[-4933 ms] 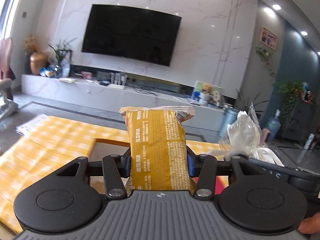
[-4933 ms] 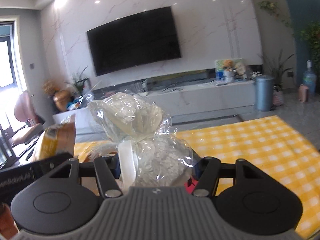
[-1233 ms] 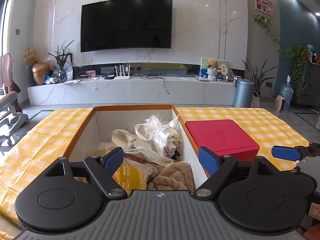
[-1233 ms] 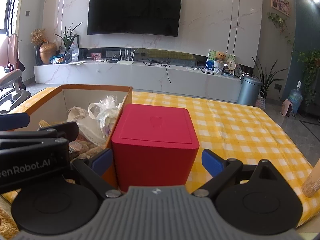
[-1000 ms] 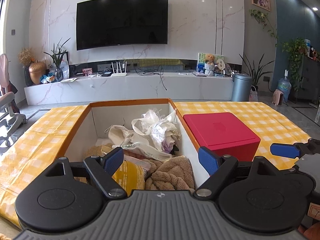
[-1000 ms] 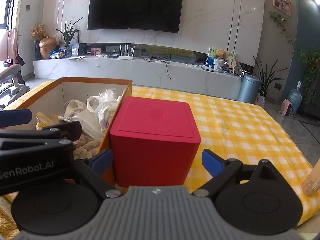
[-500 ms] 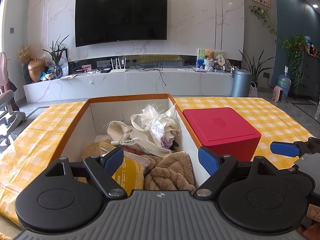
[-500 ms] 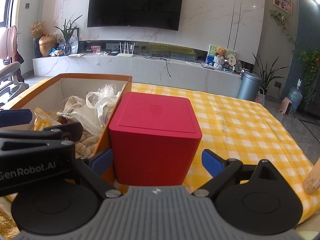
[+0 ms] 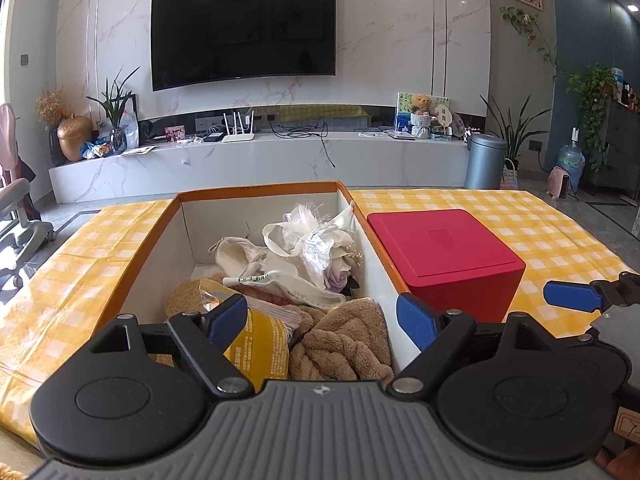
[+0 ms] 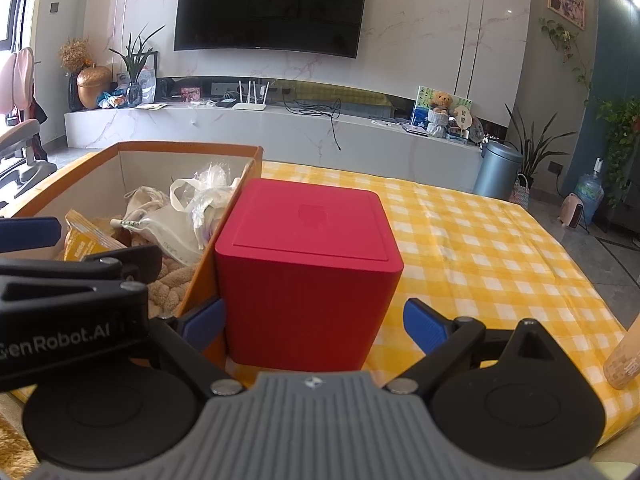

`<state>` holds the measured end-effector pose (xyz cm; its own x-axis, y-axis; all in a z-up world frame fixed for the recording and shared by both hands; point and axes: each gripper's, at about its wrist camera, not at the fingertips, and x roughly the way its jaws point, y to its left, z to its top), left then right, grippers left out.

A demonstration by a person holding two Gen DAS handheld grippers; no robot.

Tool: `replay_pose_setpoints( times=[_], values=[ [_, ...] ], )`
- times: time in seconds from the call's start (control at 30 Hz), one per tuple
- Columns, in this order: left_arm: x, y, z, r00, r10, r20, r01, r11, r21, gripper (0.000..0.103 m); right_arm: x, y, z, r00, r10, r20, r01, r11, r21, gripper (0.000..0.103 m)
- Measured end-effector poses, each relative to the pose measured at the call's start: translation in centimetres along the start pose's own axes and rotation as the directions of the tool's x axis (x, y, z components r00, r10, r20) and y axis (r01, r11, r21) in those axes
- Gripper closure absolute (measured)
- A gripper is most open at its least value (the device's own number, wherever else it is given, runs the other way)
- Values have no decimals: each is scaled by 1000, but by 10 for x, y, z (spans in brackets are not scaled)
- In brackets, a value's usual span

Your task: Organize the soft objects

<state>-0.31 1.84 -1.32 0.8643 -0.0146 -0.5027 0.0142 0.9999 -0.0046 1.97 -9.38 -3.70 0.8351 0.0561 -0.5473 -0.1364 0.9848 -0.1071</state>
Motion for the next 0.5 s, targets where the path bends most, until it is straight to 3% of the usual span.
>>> replay_pose_setpoints(
  times=[0.5],
  values=[
    [2, 1, -1, 1000, 0, -10, 0, 1000, 4, 4, 3, -1, -1, 1000, -5, -10, 4, 1000, -2, 9]
  ],
)
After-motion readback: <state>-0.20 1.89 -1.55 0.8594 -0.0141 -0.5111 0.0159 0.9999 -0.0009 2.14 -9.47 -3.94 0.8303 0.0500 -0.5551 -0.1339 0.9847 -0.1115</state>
